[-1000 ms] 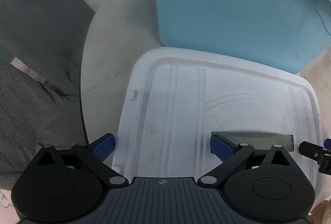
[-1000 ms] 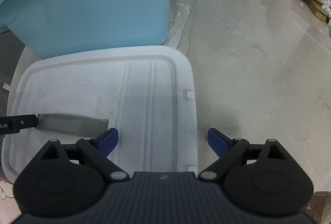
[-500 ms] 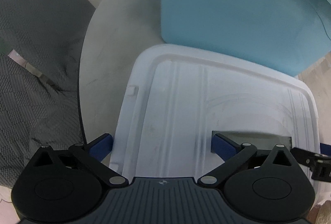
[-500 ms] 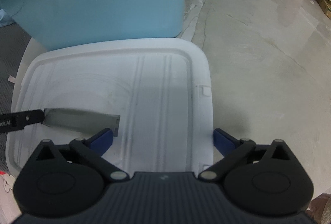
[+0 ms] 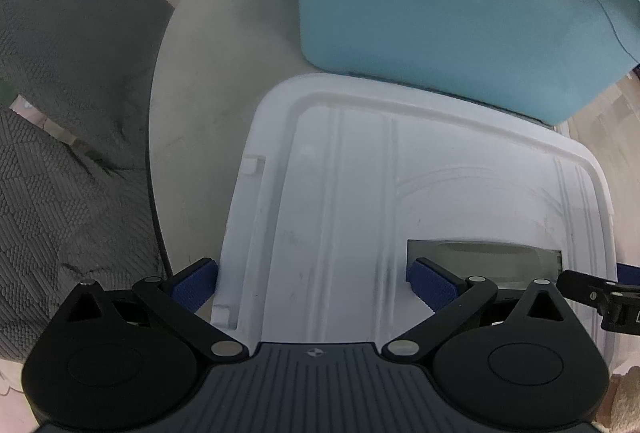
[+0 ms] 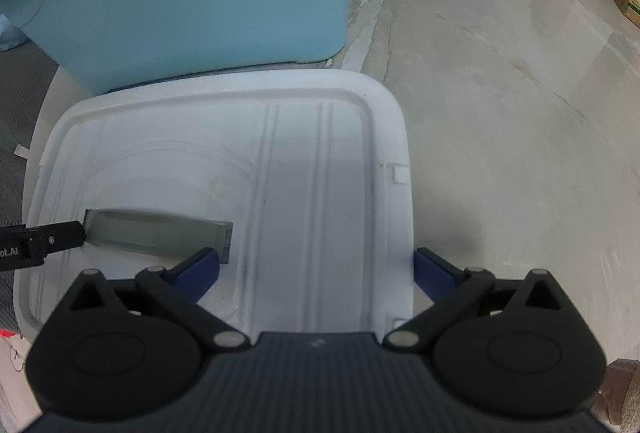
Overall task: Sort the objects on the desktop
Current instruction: 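Move both grippers down to opposite edges of the white lid, then close both grippers on the opposite edges of the white lid, then lift the white lid with both grippers and carry it over the light blue bin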
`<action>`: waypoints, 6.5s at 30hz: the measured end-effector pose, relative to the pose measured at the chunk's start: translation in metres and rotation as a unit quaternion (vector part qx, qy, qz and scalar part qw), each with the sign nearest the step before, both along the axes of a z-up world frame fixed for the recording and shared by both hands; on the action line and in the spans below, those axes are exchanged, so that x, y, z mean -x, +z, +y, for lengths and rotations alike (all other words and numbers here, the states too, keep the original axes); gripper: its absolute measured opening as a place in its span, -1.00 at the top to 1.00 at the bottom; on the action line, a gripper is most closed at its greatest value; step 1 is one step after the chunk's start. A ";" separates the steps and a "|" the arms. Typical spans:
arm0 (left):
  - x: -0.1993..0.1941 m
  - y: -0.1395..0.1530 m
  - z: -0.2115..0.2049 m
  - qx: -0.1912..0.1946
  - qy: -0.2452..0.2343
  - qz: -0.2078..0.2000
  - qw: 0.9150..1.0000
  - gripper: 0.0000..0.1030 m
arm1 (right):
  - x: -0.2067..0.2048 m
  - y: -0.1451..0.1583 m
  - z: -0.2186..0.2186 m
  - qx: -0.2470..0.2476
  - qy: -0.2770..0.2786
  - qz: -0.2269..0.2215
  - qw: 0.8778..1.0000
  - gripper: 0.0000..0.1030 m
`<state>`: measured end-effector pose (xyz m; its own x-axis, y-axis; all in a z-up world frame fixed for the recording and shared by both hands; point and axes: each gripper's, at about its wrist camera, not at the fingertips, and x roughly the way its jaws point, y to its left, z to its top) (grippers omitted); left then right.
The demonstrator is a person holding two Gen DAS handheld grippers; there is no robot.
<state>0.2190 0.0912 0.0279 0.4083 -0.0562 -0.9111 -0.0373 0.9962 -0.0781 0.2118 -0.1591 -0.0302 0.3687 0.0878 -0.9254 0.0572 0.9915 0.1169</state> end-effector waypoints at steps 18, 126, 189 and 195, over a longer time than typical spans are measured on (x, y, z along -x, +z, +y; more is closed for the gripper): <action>0.058 0.001 -0.005 -0.001 0.012 0.011 1.000 -1.00 | 0.029 -0.001 0.006 0.001 0.003 0.012 1.000 -1.00; 0.079 -0.004 -0.003 -0.031 -0.022 0.019 0.999 -1.00 | 0.047 -0.060 -0.075 -0.329 0.054 0.083 0.939 -0.29; 0.114 -0.026 0.071 0.170 -0.098 0.024 0.980 -1.00 | 0.072 -0.031 -0.061 -0.294 0.088 0.067 0.949 -0.31; 0.114 -0.004 0.065 0.161 -0.096 0.013 0.982 -1.00 | 0.073 -0.021 -0.066 -0.303 0.090 0.059 0.947 -0.31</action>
<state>0.1048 0.1564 0.0235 0.3382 -0.4177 -0.8433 0.1428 0.9085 -0.3927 0.1384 -0.2252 -0.0512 0.1952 0.6670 -0.7190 -0.0577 0.7396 0.6705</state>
